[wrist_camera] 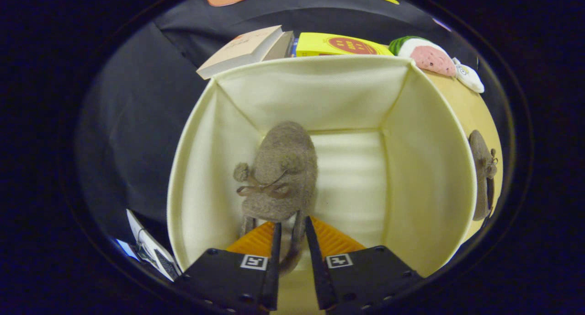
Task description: Open the storage box then place both shoes into the box .Put the left shoe in first, then the right shoe, with the right side of both shoes facing outward in a uniform manner.
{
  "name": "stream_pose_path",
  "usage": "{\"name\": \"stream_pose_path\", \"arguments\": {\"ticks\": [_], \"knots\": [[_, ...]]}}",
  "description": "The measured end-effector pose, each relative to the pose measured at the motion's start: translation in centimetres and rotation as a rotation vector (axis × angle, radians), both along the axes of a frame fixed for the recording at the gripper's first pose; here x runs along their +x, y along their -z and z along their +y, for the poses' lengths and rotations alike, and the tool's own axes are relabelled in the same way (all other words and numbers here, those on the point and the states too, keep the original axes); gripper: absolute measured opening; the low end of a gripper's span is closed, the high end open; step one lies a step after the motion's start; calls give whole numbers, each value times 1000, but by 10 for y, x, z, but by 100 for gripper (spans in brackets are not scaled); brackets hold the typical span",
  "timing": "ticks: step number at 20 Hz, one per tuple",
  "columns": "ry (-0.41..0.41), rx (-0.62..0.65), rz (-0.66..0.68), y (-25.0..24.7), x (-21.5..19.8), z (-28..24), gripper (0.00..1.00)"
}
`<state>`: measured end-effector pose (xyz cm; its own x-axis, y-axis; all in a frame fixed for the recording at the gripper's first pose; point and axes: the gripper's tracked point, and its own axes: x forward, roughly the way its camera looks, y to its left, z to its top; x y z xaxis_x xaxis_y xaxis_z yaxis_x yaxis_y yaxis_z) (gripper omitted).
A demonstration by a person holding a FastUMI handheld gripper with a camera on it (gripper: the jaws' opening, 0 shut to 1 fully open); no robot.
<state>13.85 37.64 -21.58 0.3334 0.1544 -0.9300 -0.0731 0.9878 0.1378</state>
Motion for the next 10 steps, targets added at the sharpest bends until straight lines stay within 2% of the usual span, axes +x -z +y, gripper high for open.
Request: {"name": "stream_pose_path", "arguments": {"ticks": [1,5,6,7,8,10], "knots": [[-12,-13,-21,-10,-1,-5,48],[-42,-5,-75,-49,-10,-18,80],[-54,-2,-77,-60,-15,-23,82],[-57,8,-81,-72,-19,-31,91],[-50,19,-87,-83,-24,-39,95],[-50,1,-100,-103,-29,-69,95]]}}
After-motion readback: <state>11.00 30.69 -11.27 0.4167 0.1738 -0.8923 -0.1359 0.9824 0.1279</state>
